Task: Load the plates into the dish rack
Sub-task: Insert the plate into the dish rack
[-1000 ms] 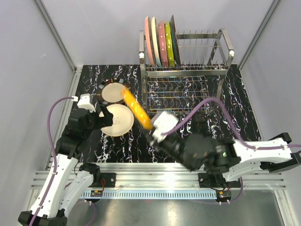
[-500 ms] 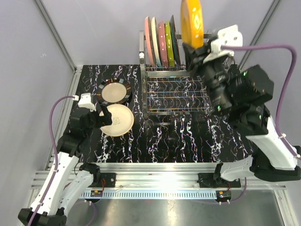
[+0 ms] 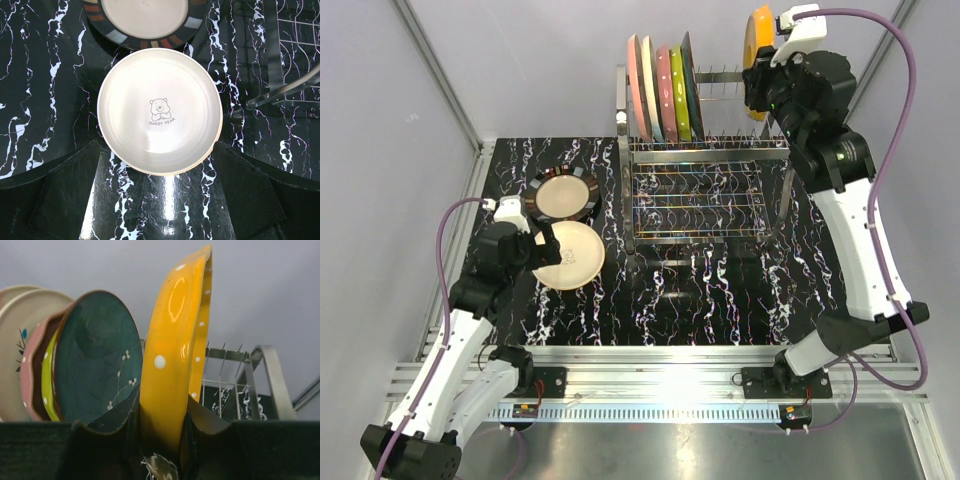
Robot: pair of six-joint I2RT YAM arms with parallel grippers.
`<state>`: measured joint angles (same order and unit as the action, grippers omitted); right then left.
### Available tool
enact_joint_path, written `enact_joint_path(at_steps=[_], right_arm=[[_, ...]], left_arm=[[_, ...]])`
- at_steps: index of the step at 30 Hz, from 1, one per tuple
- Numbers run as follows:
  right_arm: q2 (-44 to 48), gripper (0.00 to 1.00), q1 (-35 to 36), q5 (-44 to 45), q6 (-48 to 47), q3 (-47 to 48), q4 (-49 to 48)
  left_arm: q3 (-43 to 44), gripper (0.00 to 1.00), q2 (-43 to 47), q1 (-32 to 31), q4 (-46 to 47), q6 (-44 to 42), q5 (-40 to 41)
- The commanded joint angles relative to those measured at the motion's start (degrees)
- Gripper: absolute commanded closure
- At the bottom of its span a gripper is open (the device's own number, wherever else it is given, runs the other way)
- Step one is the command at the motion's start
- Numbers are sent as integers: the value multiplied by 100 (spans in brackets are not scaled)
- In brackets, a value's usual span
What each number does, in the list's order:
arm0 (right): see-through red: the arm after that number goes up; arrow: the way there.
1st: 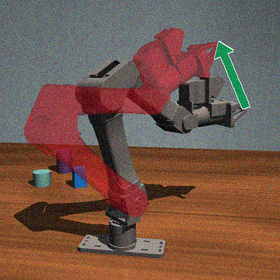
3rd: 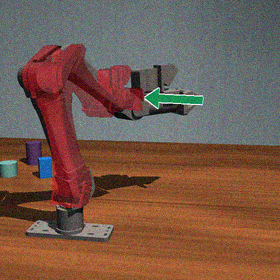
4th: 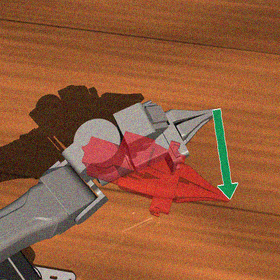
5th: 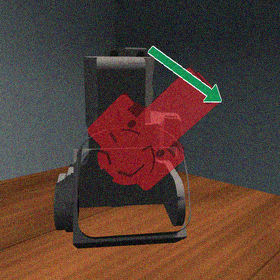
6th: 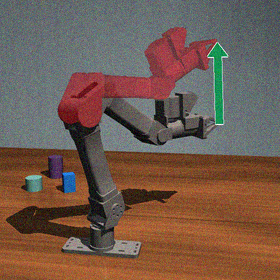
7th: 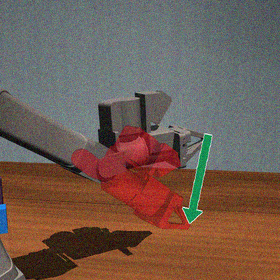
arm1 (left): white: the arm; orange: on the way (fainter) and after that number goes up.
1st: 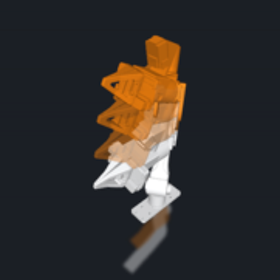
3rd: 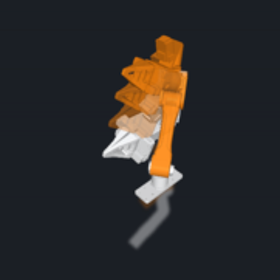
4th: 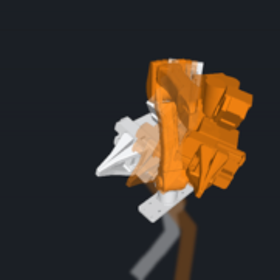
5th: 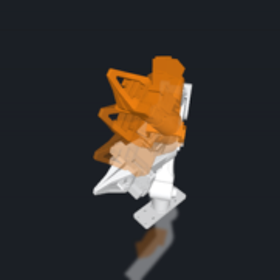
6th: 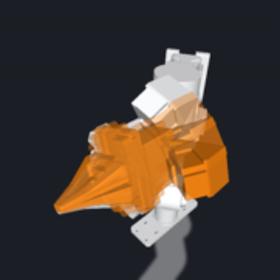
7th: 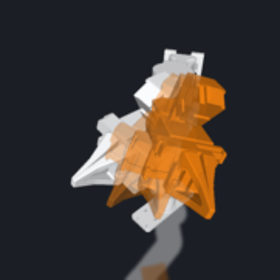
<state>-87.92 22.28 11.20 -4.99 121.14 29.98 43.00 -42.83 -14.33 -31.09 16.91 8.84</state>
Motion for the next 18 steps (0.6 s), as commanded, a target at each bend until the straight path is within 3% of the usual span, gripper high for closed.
enact_joint_path(at_steps=[1,11,18], right_arm=[[65,100,-171,-1268,621,217,-1161],[-717,100,-295,-1498,693,884,-1178],[-709,100,-295,-1437,939,376,-1529]], left_arm=[[191,1,-15,-26,279,-65,91],[68,5,73,-88,437,-249,30],[77,1,-24,-105,367,-144,294]])
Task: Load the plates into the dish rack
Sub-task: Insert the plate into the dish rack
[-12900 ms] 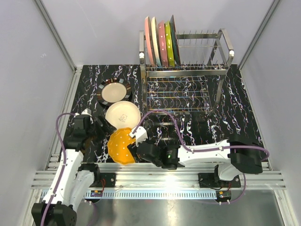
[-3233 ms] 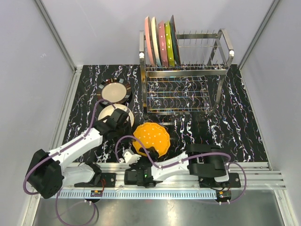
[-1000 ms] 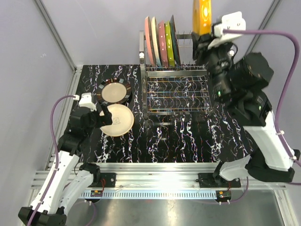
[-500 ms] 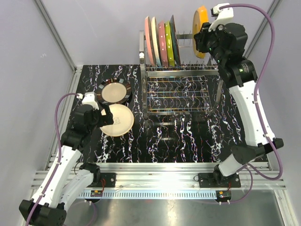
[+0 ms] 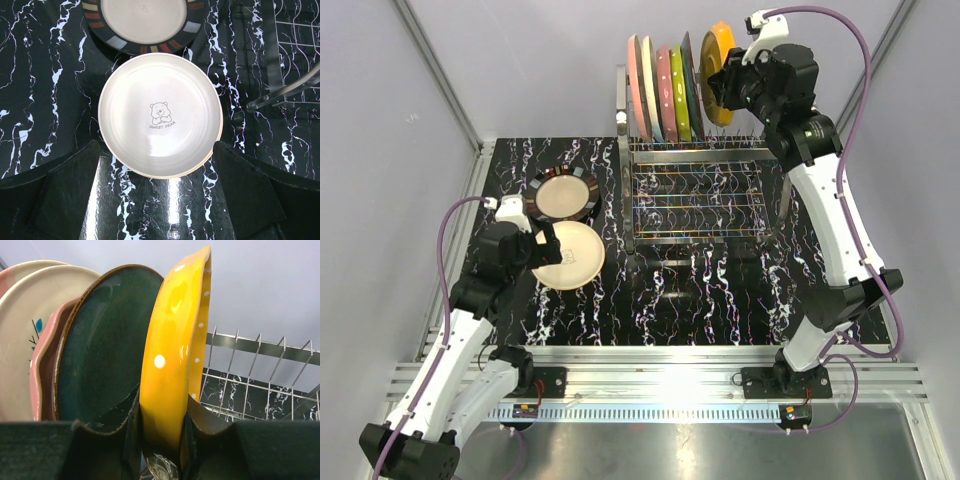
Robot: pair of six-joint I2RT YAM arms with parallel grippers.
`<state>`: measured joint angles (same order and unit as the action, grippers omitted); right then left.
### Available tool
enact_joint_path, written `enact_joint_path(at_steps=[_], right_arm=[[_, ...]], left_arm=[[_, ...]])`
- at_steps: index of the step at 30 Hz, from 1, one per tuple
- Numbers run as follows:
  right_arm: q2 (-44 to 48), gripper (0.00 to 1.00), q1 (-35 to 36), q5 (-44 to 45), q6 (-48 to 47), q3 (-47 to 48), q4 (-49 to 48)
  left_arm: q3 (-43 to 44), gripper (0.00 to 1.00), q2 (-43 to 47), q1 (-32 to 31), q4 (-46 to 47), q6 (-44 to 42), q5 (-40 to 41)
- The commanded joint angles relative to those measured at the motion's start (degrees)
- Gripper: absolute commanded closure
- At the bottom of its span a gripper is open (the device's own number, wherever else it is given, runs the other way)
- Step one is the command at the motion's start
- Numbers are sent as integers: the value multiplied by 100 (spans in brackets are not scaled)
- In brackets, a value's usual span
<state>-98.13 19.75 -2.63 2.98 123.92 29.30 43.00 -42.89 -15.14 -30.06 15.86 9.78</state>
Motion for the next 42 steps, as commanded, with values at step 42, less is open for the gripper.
enact_joint_path(at_steps=[42], right_arm=[[329,100,353,852,177,-456,-1287]], left_arm=[[77,1,-70,-33,282,40,6]])
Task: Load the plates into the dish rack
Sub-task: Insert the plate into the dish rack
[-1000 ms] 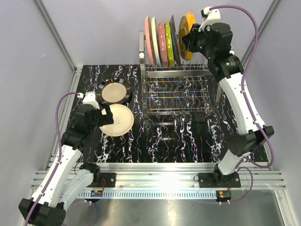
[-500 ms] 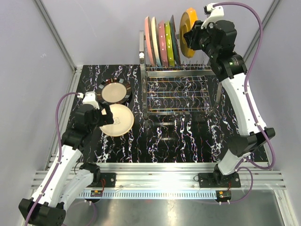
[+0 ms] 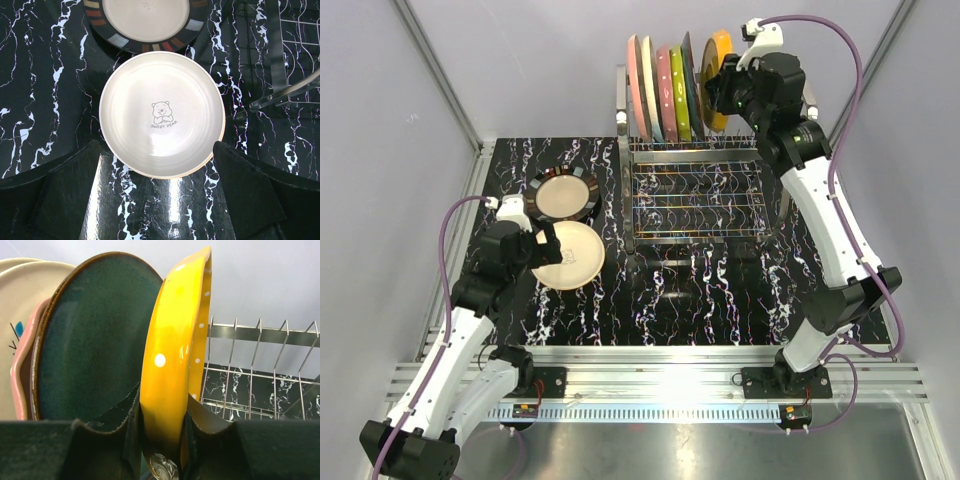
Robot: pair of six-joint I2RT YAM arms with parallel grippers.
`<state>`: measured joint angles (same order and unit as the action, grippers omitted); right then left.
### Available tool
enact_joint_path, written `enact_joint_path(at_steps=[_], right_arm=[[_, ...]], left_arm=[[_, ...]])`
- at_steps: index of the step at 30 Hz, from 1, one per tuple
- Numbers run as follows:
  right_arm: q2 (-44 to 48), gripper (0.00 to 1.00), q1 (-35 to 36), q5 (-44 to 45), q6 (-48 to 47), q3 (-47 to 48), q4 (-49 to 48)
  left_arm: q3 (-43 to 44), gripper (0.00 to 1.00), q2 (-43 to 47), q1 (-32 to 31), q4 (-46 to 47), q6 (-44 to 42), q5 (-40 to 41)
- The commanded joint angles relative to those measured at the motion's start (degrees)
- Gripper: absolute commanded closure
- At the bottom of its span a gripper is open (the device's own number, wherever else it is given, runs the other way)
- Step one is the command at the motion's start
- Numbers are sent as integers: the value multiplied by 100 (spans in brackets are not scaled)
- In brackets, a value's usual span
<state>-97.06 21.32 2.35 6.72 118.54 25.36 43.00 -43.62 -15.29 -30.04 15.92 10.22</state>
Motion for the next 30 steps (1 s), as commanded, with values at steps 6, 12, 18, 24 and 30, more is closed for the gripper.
enact_joint_path(at_steps=[6,12,18,24,30], right_arm=[[415,100,399,679,-400,-533,-1182],[503,91,531,802,-408,-762,-1201],[565,75,531,785,-347,-877,-1253],[582,57,540,723,-356,-675,-1122],[644,48,575,653,-329,-560,-1060]], left_arm=[[85,1,-7,-35,288,34,-64],[85,1,-7,-53,288,42,-81],[85,1,-7,-62,271,42,-81],[85,1,-7,-71,271,42,-81],[85,1,2,-71,271,42,-81]])
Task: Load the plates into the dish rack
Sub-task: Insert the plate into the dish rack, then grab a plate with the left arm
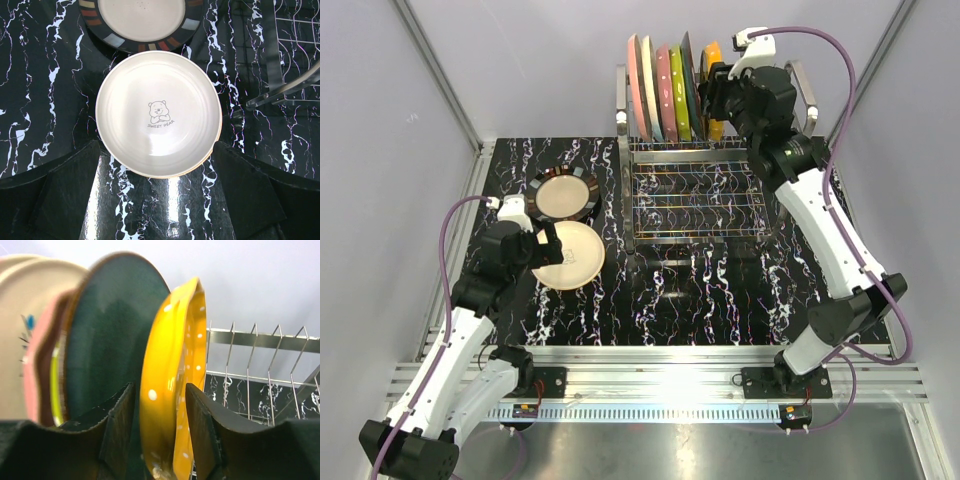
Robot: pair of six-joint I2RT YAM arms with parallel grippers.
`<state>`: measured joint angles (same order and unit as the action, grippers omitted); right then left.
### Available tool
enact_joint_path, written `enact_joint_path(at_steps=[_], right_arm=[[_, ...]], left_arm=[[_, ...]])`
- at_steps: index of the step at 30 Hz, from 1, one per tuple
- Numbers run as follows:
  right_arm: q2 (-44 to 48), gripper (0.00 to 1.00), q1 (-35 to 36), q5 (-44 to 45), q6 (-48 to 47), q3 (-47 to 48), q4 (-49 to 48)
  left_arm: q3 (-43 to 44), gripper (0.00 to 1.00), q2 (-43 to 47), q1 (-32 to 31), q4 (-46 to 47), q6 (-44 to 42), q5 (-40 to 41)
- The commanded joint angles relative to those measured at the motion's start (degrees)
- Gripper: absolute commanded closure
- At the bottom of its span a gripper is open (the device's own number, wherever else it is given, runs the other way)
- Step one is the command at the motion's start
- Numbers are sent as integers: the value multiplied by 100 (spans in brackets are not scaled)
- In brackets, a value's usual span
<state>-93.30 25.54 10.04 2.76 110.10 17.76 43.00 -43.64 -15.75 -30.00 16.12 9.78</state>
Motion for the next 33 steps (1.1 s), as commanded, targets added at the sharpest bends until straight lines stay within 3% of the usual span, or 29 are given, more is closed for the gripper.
enact_joint_path(at_steps=[1,24,30,33], right_arm=[[268,47,153,-117,75,292,-282],[1225,44,171,-161,427,231,-326],[2365,45,171,-809,305,-760,-623],[3112,48,241,-1784,94,-2006,-1098]], left_arm=[[85,1,4,-34,249,23,-38],[77,1,-66,-34,214,67,24],[94,1,-312,-34,144,260,270],[129,1,-496,-34,91,295,323]])
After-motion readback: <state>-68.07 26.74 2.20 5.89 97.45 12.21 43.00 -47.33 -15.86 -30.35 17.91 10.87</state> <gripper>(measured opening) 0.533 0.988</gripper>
